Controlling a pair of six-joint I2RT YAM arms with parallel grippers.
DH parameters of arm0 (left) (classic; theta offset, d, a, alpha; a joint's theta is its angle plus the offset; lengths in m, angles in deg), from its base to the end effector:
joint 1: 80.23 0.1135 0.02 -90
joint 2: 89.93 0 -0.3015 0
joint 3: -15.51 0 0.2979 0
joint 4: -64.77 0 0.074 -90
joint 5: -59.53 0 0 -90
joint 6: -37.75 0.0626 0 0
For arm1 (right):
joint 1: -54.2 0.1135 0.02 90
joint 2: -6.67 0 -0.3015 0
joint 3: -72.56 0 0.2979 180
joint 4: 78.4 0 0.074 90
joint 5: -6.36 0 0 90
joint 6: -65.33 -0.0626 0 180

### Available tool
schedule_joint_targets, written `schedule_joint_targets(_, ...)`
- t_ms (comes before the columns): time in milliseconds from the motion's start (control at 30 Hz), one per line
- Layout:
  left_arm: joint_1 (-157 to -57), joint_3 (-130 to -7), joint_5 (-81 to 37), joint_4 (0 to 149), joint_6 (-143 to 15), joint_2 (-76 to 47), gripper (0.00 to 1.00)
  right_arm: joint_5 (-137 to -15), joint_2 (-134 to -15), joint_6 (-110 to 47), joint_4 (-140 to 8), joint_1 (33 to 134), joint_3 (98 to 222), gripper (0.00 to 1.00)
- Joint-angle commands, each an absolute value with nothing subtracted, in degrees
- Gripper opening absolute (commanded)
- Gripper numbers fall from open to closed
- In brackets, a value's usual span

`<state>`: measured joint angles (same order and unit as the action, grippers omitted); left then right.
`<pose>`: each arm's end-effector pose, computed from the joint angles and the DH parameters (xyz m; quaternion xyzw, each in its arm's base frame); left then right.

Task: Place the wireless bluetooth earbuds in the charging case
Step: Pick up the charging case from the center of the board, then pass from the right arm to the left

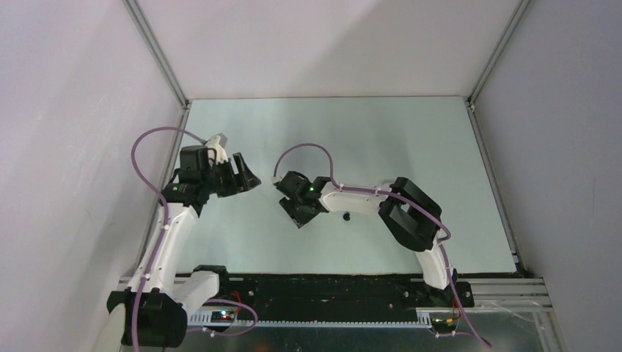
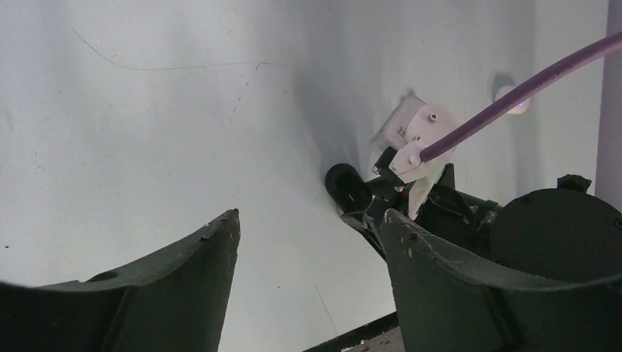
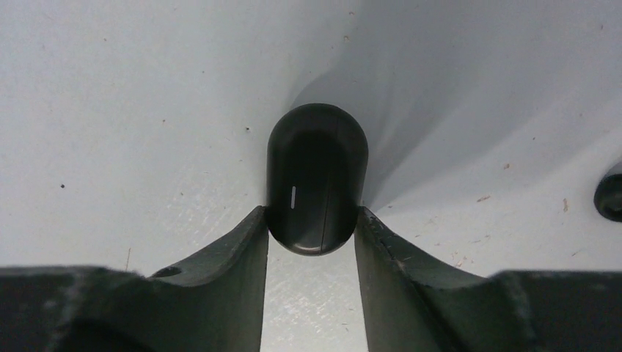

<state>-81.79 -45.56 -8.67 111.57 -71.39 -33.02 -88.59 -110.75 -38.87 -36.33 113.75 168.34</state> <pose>0.2490 -0.0300 0.2982 -0.0624 0.9003 -0.2412 0.3569 0.2561 0.4250 0.1490 -0.3660 0.9015 0.1027 0.2070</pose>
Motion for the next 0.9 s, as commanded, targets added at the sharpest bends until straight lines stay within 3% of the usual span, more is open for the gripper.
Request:
schedule_joint_targets(0,-81.3,-46.3,-7.3,110.0,-72.1,-32.4,0.75,-87.2,-112.0,-33.2,-39.8,113.4,168.4,0.38)
schedule_joint_targets(33,-81.3,-46.3,-7.3,110.0,-72.0,-32.3,0.75,-86.5,-112.0,-32.0,-40.3,113.4,167.7,0.33)
schedule_joint_targets(67,-81.3,-46.2,-7.2,109.9,-72.0,-32.1,0.75,-86.4,-111.6,-29.4,-41.5,113.5,167.4,0.19)
schedule_joint_targets(133,-81.3,-45.9,-7.0,109.8,-71.8,-31.7,0.75,-86.5,-110.1,-25.1,-43.1,113.6,166.2,0.03)
schedule_joint_targets(167,-81.3,-45.6,-6.9,109.6,-71.7,-31.4,0.75,-87.9,-109.3,-23.5,-43.8,113.9,165.2,0.01)
schedule_joint_targets(333,-81.3,-43.6,-0.7,105.7,-71.2,-30.9,0.69,-96.3,-99.1,-9.4,-54.8,114.1,160.7,0.0)
schedule_joint_targets(433,-81.4,-42.0,7.0,99.0,-70.0,-33.3,0.64,-92.7,-92.0,-4.3,-56.7,112.3,160.3,0.0)
schedule_joint_targets(600,-82.6,-44.4,18.7,94.5,-67.1,-36.7,0.66,-82.8,-82.4,0.3,-54.7,109.4,159.5,0.0)
schedule_joint_targets(867,-92.8,-52.4,17.1,94.2,-65.3,-37.9,0.72,-81.9,-71.8,3.3,-56.5,110.1,157.8,0.0)
